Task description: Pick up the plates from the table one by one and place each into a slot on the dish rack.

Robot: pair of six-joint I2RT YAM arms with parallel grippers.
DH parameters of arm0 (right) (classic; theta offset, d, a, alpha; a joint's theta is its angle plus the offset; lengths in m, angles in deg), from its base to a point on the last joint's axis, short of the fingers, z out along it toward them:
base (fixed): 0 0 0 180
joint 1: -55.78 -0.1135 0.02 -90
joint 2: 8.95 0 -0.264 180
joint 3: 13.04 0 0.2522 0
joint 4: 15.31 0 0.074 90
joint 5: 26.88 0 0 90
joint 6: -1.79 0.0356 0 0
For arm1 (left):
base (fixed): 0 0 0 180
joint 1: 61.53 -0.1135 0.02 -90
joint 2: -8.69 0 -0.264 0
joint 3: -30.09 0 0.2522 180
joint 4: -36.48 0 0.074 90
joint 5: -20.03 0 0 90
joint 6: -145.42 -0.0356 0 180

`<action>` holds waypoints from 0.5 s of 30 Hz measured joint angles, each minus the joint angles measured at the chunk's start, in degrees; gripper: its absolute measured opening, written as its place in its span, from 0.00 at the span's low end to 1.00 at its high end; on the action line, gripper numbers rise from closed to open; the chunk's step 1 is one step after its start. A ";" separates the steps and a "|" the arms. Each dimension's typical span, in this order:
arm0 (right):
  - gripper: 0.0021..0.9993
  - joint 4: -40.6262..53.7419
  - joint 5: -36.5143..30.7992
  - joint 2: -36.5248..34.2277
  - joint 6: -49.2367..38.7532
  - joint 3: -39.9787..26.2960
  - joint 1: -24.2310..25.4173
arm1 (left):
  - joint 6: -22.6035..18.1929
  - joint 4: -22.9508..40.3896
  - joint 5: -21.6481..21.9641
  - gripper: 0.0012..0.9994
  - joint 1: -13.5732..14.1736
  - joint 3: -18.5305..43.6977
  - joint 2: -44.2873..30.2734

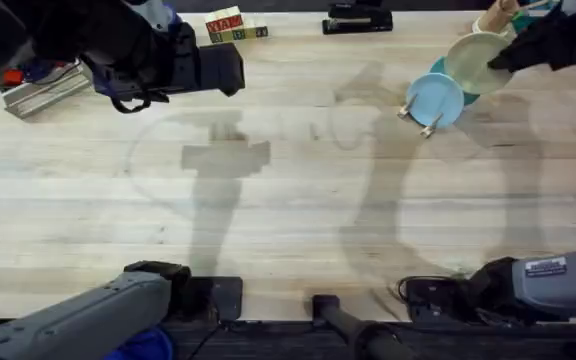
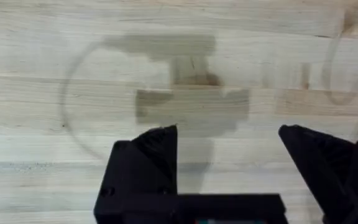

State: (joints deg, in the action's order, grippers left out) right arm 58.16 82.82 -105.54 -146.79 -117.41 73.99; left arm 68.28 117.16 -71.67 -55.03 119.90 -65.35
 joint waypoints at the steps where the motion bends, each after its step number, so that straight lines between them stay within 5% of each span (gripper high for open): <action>1: 0.03 -0.25 0.00 -0.45 0.00 0.00 -0.02 | 0.00 0.00 0.02 0.99 0.00 0.00 0.00; 15: 0.03 -1.56 -0.52 -1.78 0.00 0.00 -0.87 | 0.00 0.00 0.00 0.99 0.00 0.00 0.00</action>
State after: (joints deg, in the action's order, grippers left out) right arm 56.60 82.30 -107.32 -146.79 -117.41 73.13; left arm 68.28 117.16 -71.67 -55.03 119.90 -65.35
